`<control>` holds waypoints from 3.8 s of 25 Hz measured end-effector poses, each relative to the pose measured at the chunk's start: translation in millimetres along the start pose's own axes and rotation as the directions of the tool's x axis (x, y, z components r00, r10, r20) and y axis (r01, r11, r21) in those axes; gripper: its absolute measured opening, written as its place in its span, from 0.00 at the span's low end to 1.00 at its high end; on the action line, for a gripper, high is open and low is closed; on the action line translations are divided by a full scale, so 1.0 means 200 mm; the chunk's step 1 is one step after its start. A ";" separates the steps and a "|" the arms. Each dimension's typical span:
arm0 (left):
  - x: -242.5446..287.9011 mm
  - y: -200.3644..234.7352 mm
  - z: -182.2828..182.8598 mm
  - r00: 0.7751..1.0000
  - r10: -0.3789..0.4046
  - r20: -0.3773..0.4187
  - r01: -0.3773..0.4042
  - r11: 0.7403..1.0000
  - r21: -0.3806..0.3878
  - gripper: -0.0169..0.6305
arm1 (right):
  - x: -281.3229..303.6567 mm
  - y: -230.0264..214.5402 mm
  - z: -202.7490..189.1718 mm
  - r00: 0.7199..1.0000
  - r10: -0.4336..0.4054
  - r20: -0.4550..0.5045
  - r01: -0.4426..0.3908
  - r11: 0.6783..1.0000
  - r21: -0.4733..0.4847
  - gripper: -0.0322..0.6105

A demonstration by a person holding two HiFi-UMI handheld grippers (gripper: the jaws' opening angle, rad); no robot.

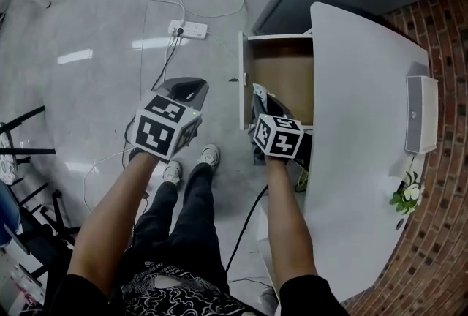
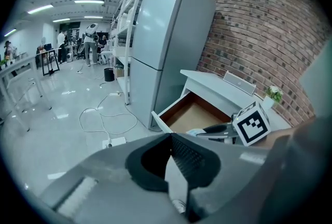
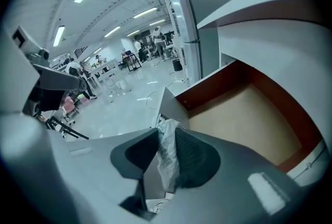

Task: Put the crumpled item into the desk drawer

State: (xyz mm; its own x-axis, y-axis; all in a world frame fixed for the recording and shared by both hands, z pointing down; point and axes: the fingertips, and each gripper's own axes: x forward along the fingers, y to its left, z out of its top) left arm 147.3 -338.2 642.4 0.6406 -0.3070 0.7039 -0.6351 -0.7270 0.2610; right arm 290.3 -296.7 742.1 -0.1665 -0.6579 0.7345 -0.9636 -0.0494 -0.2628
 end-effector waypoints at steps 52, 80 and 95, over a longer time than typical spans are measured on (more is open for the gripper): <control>-0.44 0.04 0.50 0.974 0.183 0.132 -0.184 0.983 0.001 0.03 | -0.35 0.40 0.73 0.975 0.171 0.139 -0.149 0.976 -0.156 0.27; -0.97 0.17 0.95 0.911 0.129 0.393 -0.175 0.981 0.083 0.03 | -1.00 0.79 1.39 0.895 0.138 0.424 0.003 0.949 -0.315 0.14; -1.03 0.21 1.10 0.897 0.049 0.439 -0.125 0.981 0.148 0.03 | -1.20 0.81 1.48 0.854 0.044 0.519 0.119 0.954 -0.276 0.05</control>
State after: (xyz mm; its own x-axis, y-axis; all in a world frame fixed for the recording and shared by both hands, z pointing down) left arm 82.7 -440.7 363.1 0.7331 -0.5803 0.3546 -0.6398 -0.7654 0.0702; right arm 235.7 -370.2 338.1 -0.0760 -0.9538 0.2906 -0.9966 0.0823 0.0094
